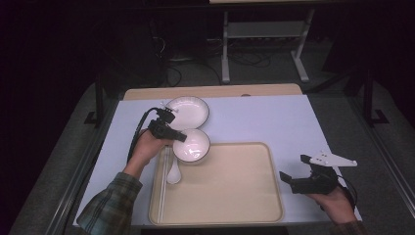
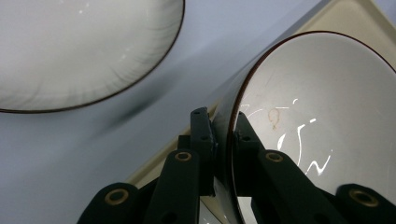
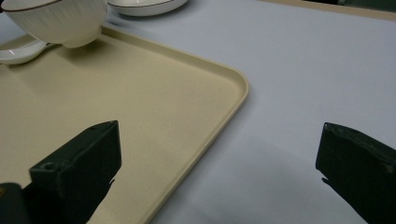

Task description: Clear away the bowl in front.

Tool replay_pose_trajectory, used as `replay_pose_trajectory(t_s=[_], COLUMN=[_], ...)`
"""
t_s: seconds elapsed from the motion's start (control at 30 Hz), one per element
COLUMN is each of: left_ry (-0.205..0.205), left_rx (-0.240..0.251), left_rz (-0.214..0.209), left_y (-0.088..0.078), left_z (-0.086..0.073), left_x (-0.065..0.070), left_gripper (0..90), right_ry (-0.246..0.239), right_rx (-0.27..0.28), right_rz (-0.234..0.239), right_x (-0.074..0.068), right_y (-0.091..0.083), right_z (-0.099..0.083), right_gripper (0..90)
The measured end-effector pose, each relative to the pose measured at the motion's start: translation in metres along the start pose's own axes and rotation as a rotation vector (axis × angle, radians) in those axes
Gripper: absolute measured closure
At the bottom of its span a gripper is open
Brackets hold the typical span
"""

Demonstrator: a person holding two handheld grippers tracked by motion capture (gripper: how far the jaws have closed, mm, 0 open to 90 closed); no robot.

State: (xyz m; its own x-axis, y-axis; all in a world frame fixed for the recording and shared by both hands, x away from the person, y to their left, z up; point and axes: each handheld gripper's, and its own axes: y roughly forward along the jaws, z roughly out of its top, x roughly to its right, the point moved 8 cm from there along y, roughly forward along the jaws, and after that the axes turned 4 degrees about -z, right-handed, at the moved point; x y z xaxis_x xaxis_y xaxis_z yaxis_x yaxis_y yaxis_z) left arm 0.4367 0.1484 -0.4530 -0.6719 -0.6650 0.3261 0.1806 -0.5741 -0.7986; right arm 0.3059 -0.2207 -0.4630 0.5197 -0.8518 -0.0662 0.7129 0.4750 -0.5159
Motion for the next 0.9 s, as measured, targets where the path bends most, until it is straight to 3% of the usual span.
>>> replay_pose_trajectory(t_s=[0.27,0.7,0.83,0.9], left_ry=[-0.007,-0.023,-0.028,-0.033], left_rx=[-0.03,-0.026,-0.018,-0.006], left_rz=[0.002,-0.013,-0.041,-0.06], left_y=[0.013,0.017,0.016,0.015], left_z=[-0.008,-0.009,-0.009,-0.008], left_x=[-0.001,-0.004,-0.005,-0.003], left_gripper=[82.4,81.3,79.4,72.7], right_ry=[0.0,-0.001,0.0,0.0], right_rx=[0.0,-0.001,-0.001,-0.002], right_rz=[0.0,0.002,0.003,0.002], right_x=[0.0,-0.001,-0.001,0.0], right_y=[0.0,0.0,0.0,0.0], right_z=[0.0,0.0,0.0,0.0], right_gripper=[0.0,0.0,0.0,0.0])
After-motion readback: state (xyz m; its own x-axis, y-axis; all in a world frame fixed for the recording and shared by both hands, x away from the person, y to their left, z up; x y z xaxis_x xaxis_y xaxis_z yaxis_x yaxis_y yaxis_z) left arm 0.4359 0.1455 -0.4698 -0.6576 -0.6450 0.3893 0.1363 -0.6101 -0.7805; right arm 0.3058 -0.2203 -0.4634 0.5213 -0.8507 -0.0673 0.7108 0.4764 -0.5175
